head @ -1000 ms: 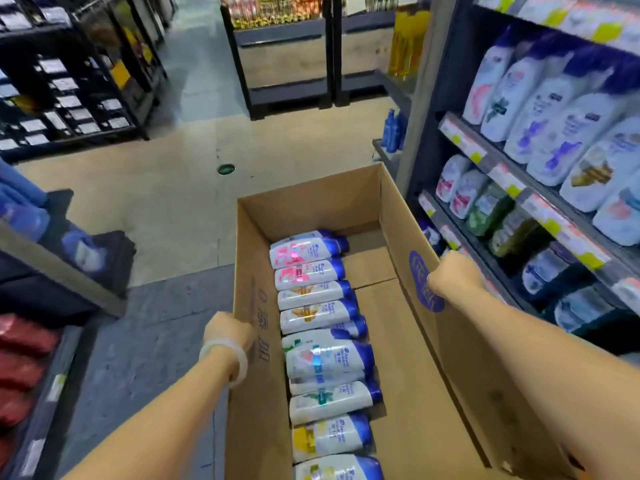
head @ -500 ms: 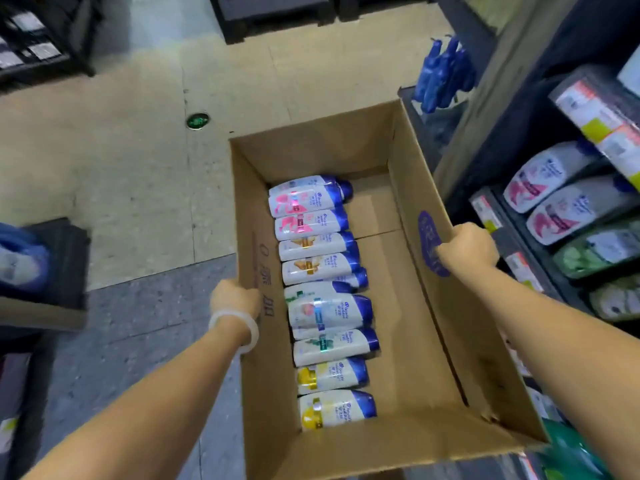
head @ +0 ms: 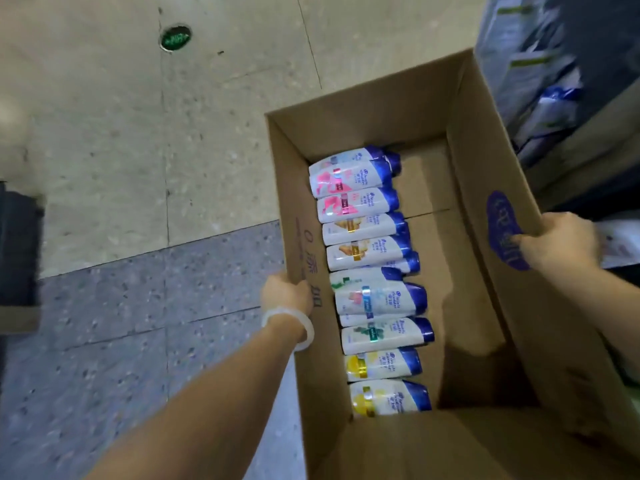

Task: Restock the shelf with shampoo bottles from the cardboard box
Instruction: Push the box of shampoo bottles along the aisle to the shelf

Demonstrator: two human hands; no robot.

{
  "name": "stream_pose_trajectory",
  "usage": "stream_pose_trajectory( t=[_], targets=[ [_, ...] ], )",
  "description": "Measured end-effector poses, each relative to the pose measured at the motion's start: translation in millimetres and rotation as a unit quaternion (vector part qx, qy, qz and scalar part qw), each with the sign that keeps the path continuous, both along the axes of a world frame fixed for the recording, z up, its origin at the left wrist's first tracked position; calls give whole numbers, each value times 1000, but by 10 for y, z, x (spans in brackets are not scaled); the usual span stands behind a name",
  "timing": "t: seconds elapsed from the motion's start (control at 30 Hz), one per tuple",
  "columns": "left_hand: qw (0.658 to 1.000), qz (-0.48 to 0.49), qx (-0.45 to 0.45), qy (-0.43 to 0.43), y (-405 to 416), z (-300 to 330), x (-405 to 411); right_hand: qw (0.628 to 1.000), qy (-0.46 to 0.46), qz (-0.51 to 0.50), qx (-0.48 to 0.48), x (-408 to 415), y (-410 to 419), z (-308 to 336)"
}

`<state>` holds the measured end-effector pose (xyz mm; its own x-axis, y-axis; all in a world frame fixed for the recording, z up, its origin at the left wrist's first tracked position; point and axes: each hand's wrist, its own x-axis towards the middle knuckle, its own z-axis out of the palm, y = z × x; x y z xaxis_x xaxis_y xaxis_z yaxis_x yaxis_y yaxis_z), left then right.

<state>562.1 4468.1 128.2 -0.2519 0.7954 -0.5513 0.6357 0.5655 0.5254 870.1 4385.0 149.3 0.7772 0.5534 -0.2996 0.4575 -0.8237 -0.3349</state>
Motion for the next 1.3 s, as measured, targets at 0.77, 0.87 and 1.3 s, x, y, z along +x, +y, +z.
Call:
stream_pose_trajectory(
  t=[0.77, 0.87, 1.3],
  targets=[
    [992, 66, -105, 3, -71, -1366, 600, 990, 54, -11, -130, 262, 27, -1459],
    [996, -17, -75, 37, 18, -1130, 736, 992, 38, 28, -118, 49, 68, -1211],
    [967, -225, -114, 35, 312, -314, 1053, 966, 237, -3, -107, -935, -173, -485]
  ],
)
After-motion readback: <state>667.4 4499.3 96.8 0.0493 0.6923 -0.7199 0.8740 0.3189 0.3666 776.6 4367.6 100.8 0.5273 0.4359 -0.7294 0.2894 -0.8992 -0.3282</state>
